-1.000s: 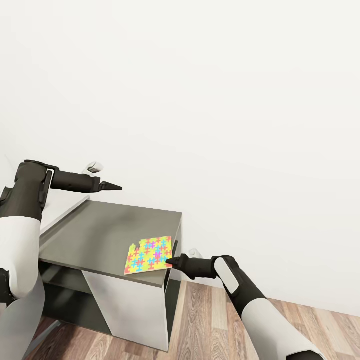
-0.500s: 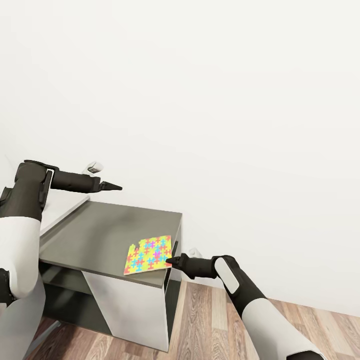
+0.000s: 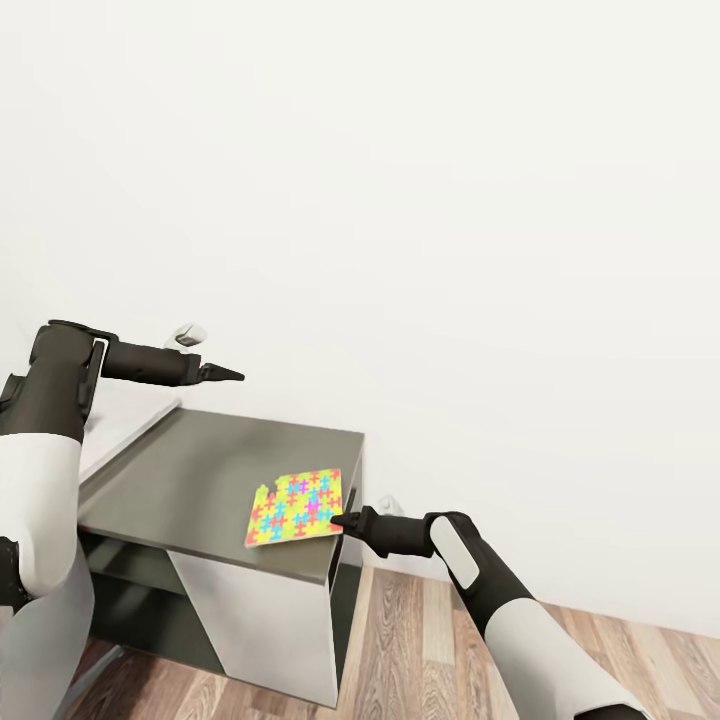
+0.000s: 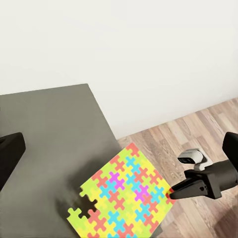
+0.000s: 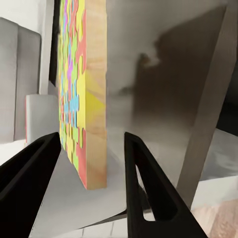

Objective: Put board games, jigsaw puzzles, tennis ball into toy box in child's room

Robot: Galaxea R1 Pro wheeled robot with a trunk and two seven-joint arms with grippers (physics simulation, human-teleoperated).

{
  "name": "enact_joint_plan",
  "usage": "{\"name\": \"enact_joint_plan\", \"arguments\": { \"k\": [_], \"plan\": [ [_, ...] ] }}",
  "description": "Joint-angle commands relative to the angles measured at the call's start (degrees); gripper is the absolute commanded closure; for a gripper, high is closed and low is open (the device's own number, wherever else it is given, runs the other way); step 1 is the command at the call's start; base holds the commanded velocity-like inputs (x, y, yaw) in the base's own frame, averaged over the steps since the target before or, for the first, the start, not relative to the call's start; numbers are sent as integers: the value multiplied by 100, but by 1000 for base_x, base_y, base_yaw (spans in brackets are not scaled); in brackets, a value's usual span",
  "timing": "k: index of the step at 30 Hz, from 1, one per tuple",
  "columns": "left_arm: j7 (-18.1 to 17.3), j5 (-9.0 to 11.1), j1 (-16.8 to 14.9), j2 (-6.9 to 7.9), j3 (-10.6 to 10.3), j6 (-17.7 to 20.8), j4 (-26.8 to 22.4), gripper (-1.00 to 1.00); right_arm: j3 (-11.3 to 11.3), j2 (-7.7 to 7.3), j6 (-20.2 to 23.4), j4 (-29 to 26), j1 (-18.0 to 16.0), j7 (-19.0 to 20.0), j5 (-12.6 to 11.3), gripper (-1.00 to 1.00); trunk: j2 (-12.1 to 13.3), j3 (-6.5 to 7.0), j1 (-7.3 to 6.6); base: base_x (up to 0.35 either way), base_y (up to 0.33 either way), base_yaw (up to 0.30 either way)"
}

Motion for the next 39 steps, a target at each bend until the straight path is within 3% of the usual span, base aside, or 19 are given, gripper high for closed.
{"name": "enact_joint_plan", "arguments": {
  "k": [1, 33, 39],
  "plan": [
    [-54, -61, -4, -2, 8, 60, -5, -100, -5, 0, 11, 0, -3, 39, 30, 100, 39, 12, -23, 0, 0, 0],
    [-54, -61, -13, -55, 17, 193, 4, -100, -60, -9, 9, 1, 12, 83, 20, 100, 1322, 587, -726, -4, 0, 0],
    [-54, -61, -21, -86, 11, 204, 4, -100, -244, -21, 16, 1, 69, 308, 7, 100, 1563, 695, -857, -178, 0, 0]
  ]
}}
